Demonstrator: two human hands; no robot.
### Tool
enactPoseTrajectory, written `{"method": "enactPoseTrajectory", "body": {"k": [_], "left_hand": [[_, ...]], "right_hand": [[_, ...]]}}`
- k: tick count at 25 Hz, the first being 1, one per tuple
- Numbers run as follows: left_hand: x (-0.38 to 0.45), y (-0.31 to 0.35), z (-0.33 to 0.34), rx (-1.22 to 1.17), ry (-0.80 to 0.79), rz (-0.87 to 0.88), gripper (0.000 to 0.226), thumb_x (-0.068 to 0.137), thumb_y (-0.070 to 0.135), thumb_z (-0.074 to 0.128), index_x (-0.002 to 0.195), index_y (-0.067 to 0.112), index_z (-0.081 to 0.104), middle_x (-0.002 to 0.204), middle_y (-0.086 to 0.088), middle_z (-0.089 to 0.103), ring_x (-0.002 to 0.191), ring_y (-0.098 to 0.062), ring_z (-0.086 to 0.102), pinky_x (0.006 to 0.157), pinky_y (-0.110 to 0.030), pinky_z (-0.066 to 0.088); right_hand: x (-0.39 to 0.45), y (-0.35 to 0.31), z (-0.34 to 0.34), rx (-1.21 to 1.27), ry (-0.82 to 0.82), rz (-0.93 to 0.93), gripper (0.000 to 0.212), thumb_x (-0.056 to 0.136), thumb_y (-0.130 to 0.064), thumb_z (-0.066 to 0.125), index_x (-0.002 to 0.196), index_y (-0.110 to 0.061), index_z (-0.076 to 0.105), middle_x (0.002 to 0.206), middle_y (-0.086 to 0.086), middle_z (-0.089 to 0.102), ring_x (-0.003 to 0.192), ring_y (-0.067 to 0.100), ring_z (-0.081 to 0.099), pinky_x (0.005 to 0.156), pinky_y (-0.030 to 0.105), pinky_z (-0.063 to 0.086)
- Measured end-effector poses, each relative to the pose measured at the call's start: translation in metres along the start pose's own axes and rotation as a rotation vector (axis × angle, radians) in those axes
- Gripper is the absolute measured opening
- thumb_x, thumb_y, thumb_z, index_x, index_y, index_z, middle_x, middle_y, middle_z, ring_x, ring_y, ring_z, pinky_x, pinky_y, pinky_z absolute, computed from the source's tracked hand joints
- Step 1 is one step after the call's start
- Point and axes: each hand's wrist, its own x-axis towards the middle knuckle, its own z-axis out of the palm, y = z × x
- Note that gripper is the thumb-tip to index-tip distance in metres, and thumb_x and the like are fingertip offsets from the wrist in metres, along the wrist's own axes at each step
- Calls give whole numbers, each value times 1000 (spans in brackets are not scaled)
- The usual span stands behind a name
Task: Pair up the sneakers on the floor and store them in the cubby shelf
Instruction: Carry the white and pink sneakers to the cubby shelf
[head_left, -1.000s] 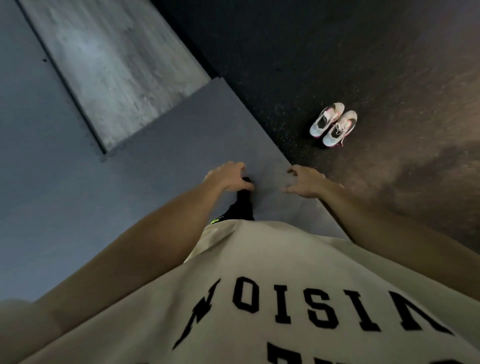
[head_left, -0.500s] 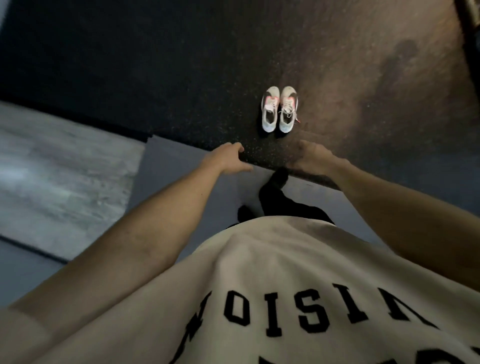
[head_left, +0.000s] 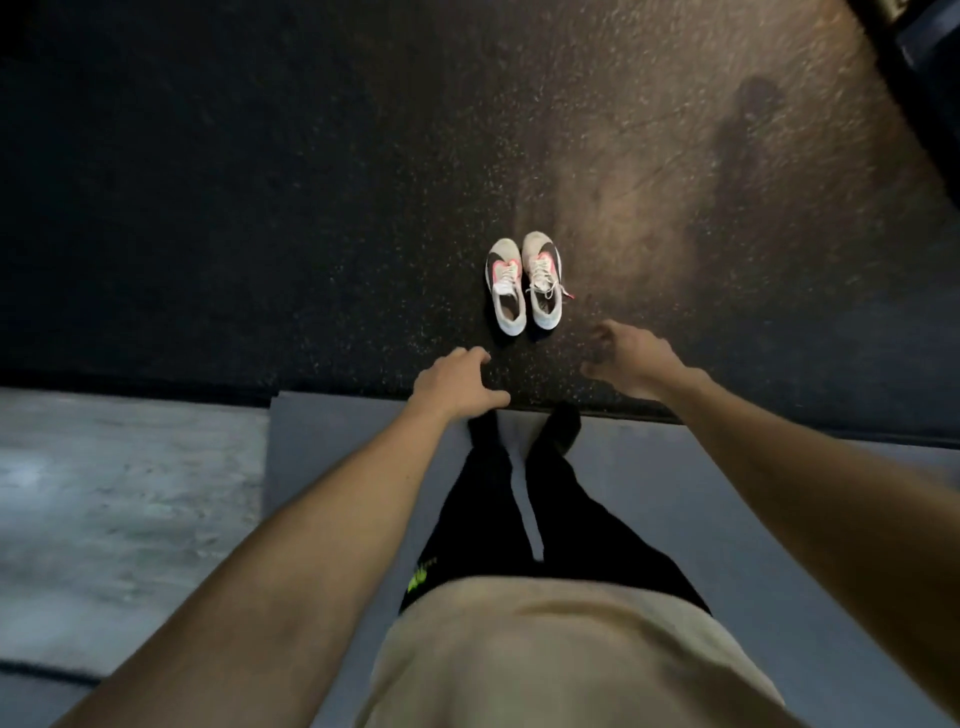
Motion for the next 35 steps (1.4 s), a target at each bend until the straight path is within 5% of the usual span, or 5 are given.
{"method": "enactPoseTrajectory", "body": {"k": [8, 16, 23, 29, 35], "left_hand": [[209, -5, 24, 37, 17, 12, 74, 80, 50, 69, 142, 20, 42, 139, -1, 46, 126, -25, 45, 100, -45, 41], [403, -48, 128, 180, 46, 68, 72, 81, 50, 69, 139, 16, 45, 136, -2, 50, 127, -23, 42, 100, -42, 39], [533, -71, 212, 191, 161, 199, 42, 84, 34, 70, 120, 18, 57, 121, -4, 57, 116, -26, 50, 91, -39, 40], [578, -70, 250, 311, 215, 142, 34, 89, 26, 68, 121, 18, 60, 123, -8, 55, 105, -26, 58, 78, -35, 43], [519, -68, 232, 260, 235, 152, 23, 87, 23, 70, 109, 21, 64, 120, -4, 56, 94, -26, 62, 73, -35, 47]], "right_hand": [[182, 36, 34, -144, 90, 66, 63, 89, -44, 60, 142, -19, 37, 142, 5, 49, 130, 26, 46, 109, 47, 30], [366, 85, 143, -180, 94, 0, 57, 87, -40, 61, 137, -20, 42, 133, 6, 54, 123, 27, 50, 107, 45, 28], [498, 110, 227, -249, 102, -120, 57, 84, -24, 67, 134, -12, 43, 132, 14, 52, 117, 37, 52, 96, 46, 45], [548, 131, 269, -303, 217, -16, 31, 88, -3, 56, 118, -7, 50, 111, 22, 55, 97, 43, 58, 70, 39, 39], [492, 112, 262, -192, 217, -103, 21, 89, -3, 57, 109, -9, 53, 101, 14, 57, 80, 31, 55, 67, 39, 48]]}}
